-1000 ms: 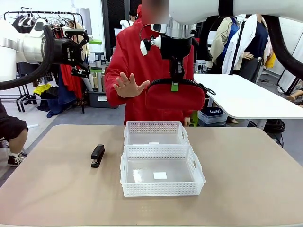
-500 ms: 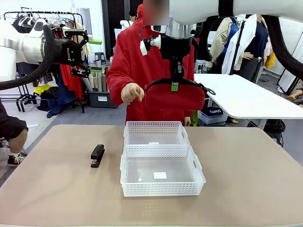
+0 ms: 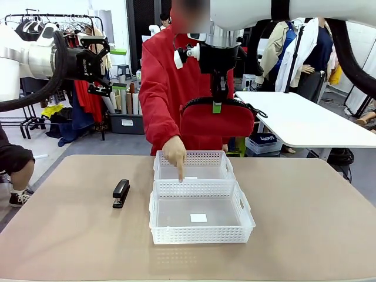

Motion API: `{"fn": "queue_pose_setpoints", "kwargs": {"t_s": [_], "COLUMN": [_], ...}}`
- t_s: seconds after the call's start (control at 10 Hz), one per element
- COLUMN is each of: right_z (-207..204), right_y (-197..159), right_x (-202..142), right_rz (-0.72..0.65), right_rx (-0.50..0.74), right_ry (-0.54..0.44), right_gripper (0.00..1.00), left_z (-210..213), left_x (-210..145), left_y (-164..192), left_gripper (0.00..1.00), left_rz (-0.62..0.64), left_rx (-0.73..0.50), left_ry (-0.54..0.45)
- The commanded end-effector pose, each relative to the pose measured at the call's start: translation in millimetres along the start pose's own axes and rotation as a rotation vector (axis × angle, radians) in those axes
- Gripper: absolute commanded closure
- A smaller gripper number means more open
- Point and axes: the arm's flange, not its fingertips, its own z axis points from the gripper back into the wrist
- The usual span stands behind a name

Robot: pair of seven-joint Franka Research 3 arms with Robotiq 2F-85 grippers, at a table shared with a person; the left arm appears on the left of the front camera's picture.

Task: Distribute items into two baskets.
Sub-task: Place the picked Pencil pouch into the Organizing basket as instructed by the person.

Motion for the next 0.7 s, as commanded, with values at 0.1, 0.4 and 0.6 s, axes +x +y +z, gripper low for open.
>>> {"fn": "queue_pose_setpoints", "kwargs": {"t_s": [0.1,0.4,0.6], "right_z": [2.9,2.9,2.9], "right_y": [1.5,1.5,1.5], "right_x": [0.0,0.0,0.0], "right_rz": [0.004,0.004,0.004], "right_rx": [-0.004,-0.004,-0.004], "right_ry": [-0.002,-0.002,-0.002], "right_gripper": [1.00,1.00,1.00], "left_z": [0.6,0.6,0.6], "left_x": [-0.2,-0.2,-0.2], "left_y": [-2.9,-2.9,-2.9], "left_gripper": [0.00,0.00,0.00], "left_rz": [-0.005,-0.005,-0.005], "left_rx": [-0.003,-0.003,-0.003], "left_ry": [0.000,0.000,0.000]}}
